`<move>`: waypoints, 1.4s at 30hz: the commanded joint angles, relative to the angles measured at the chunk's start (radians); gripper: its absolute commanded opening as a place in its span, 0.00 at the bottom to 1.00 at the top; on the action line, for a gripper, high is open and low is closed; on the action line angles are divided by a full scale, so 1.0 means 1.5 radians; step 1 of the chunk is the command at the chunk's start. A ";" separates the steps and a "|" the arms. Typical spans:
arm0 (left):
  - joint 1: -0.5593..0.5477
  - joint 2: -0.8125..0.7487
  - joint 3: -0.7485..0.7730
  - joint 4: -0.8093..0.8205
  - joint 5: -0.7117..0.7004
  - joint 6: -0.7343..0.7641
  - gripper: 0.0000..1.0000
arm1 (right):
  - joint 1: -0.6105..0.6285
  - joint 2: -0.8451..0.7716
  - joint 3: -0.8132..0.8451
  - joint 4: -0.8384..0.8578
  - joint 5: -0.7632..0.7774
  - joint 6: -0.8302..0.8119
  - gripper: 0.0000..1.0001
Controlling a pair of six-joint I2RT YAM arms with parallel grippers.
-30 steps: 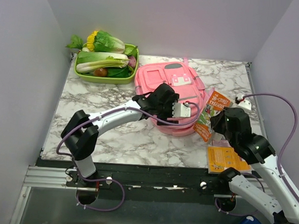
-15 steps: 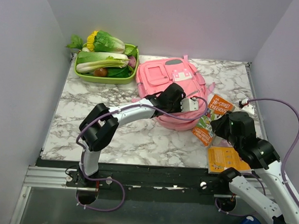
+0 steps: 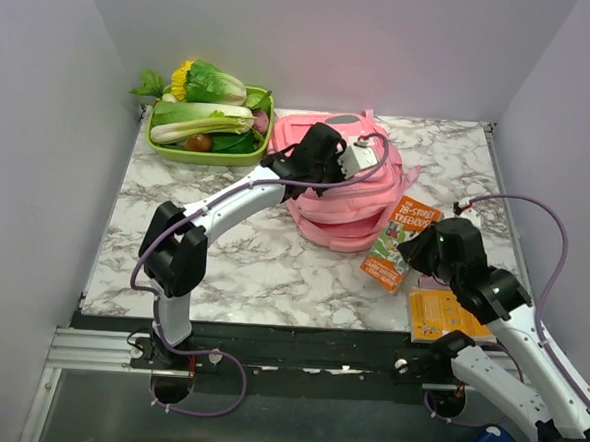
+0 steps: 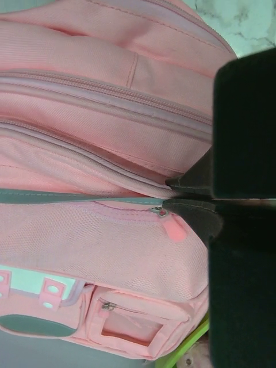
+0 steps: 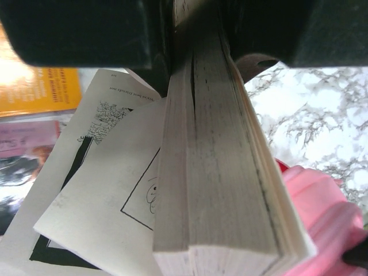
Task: Pack the student bag
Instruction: Place the book in the student bag.
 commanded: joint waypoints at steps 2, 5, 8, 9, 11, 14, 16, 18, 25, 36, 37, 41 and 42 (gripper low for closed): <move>0.056 -0.066 0.089 -0.020 0.058 -0.152 0.00 | -0.004 0.017 -0.088 0.177 -0.115 0.090 0.01; 0.069 -0.068 0.109 -0.031 0.090 -0.196 0.00 | -0.004 0.033 -0.127 0.252 -0.162 0.123 0.01; 0.068 -0.078 0.104 -0.032 0.120 -0.231 0.00 | -0.003 0.055 -0.144 0.285 -0.177 0.143 0.01; 0.068 -0.081 0.103 -0.032 0.131 -0.235 0.00 | -0.004 0.059 -0.147 0.303 -0.178 0.145 0.01; 0.067 -0.091 0.092 -0.030 0.161 -0.247 0.00 | -0.005 0.070 -0.143 0.318 -0.178 0.147 0.01; 0.067 -0.110 0.063 -0.025 0.215 -0.248 0.00 | -0.012 0.099 -0.121 0.332 -0.178 0.146 0.01; 0.066 -0.127 0.038 -0.024 0.242 -0.248 0.00 | -0.026 0.134 -0.112 0.354 -0.205 0.151 0.01; 0.065 -0.139 0.024 -0.033 0.281 -0.244 0.00 | -0.036 0.152 -0.110 0.386 -0.204 0.165 0.01; 0.067 -0.197 -0.033 -0.051 0.292 -0.226 0.00 | -0.114 0.173 -0.195 0.603 -0.199 0.258 0.01; 0.066 -0.204 -0.003 -0.078 0.381 -0.263 0.00 | -0.096 0.346 -0.175 0.897 -0.194 0.312 0.01; 0.065 -0.200 0.004 -0.079 0.391 -0.265 0.00 | -0.083 0.360 -0.168 0.905 -0.187 0.306 0.01; 0.069 -0.193 0.006 -0.078 0.397 -0.274 0.00 | -0.066 0.412 -0.095 0.832 -0.203 0.253 0.25; 0.079 -0.193 0.003 -0.074 0.399 -0.283 0.00 | -0.066 0.414 -0.087 0.799 -0.212 0.224 0.55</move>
